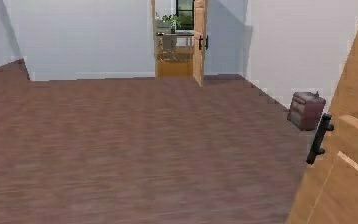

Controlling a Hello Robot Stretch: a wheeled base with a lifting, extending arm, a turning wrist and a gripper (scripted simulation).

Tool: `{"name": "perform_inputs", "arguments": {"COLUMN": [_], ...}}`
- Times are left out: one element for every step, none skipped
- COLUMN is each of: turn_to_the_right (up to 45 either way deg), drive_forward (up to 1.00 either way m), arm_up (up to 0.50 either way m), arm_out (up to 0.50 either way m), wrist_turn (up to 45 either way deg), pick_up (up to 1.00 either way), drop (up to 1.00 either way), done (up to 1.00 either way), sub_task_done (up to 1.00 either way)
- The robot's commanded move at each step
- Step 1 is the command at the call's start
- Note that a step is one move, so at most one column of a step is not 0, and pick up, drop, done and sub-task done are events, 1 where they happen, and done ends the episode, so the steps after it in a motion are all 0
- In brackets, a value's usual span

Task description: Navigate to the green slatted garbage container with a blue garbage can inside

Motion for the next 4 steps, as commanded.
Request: {"name": "perform_inputs", "arguments": {"turn_to_the_right": [0.0,0.0,0.0,-3.0], "drive_forward": [1.00,1.00,1.00,0.00], "arm_up": [0.00,0.00,0.00,0.00], "arm_out": [0.00,0.00,0.00,0.00], "wrist_turn": [0.0,0.0,0.0,0.0], "pick_up": [0.00,0.00,0.00,0.00], "drop": [0.00,0.00,0.00,0.00], "done": [0.00,0.00,0.00,0.00], "sub_task_done": [0.00,0.00,0.00,0.00]}}
